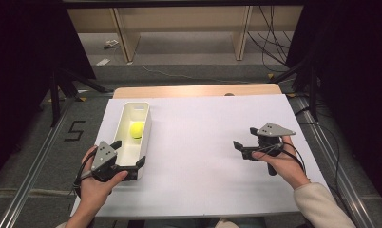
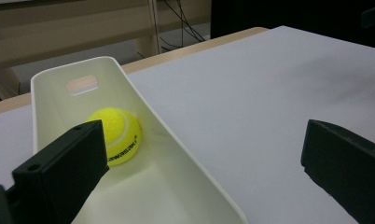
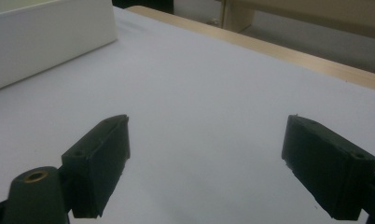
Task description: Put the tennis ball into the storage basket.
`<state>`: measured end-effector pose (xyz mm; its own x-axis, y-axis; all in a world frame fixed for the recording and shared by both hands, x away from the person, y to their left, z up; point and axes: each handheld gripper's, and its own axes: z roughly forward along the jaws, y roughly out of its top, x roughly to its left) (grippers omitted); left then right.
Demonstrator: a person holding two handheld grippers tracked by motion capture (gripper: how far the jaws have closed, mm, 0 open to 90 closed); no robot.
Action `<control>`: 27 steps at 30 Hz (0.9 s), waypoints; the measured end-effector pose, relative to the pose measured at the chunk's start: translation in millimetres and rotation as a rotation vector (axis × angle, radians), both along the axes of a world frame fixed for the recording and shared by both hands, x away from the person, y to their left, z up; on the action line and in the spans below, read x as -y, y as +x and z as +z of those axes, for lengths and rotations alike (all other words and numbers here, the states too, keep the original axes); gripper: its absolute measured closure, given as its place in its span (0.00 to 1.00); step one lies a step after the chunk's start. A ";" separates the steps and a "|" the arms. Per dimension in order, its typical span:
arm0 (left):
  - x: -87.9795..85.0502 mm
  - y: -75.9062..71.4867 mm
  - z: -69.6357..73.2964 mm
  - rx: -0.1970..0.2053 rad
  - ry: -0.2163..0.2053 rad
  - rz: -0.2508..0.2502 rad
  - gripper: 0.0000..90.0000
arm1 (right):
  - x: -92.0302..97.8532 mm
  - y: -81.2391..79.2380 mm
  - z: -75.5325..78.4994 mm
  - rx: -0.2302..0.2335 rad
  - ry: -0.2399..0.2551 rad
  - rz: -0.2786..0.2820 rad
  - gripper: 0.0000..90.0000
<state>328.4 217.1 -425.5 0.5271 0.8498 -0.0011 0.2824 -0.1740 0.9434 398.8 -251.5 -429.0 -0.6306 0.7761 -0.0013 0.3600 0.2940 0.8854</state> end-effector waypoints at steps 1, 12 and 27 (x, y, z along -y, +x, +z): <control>0.0 0.0 0.0 0.001 0.001 -0.001 0.00 | 1.0 -1.6 -0.3 -0.005 0.003 -0.004 0.18; -0.2 -0.1 -0.1 0.000 0.003 -0.001 0.00 | 14.1 -12.6 -5.2 -0.005 0.001 -0.021 0.17; 0.1 0.9 -1.2 -0.005 0.004 -0.007 0.00 | 18.3 -18.1 -5.4 0.003 0.012 -0.026 0.17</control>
<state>329.3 217.1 -426.7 0.5327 0.8463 -0.0003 0.2859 -0.1796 0.9413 380.7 -269.7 -434.4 -0.6103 0.7921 0.0061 0.3645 0.2740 0.8900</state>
